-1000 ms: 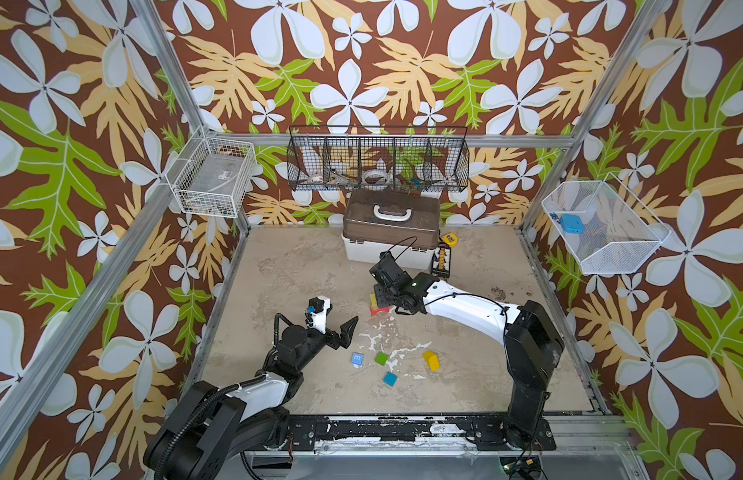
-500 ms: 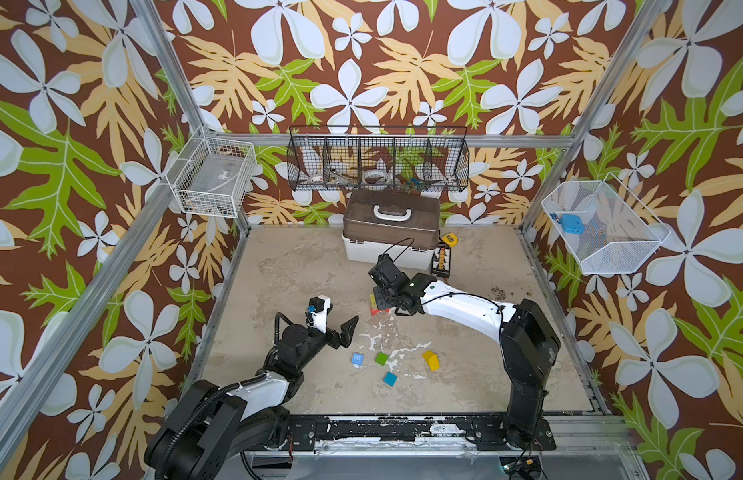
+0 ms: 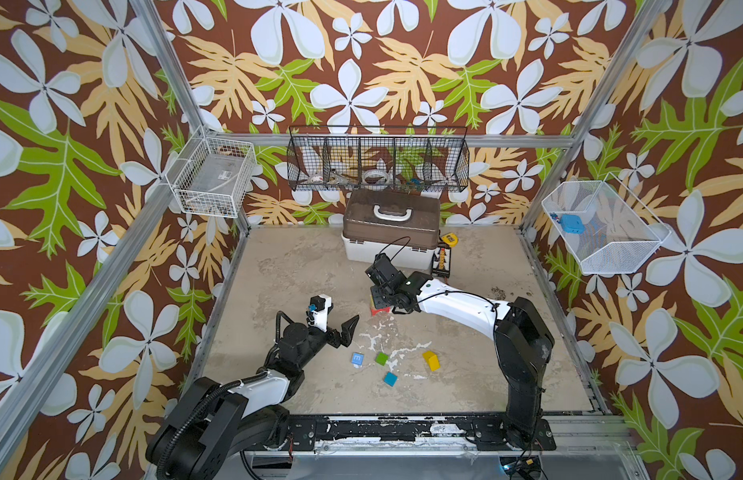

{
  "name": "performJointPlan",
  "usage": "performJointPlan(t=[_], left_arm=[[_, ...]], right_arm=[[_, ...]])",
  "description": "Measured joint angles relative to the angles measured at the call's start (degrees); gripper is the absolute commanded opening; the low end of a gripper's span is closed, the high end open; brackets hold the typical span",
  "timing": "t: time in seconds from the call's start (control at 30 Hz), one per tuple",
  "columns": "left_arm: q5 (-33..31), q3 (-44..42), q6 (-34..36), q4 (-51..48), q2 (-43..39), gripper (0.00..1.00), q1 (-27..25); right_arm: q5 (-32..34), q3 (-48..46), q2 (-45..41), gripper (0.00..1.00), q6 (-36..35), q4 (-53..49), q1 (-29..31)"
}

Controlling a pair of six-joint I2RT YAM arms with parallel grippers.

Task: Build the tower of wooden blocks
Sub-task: 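Lower the purple block onto the two yellow blocks with the right gripper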

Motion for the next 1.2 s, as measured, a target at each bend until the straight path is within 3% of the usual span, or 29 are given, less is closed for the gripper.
performJointPlan(t=[1.2], left_arm=[[0.39, 1.14, 0.15, -2.10, 1.36, 1.00, -0.13]], right_arm=[[0.00, 0.55, 0.50, 0.31, -0.72, -0.52, -0.11]])
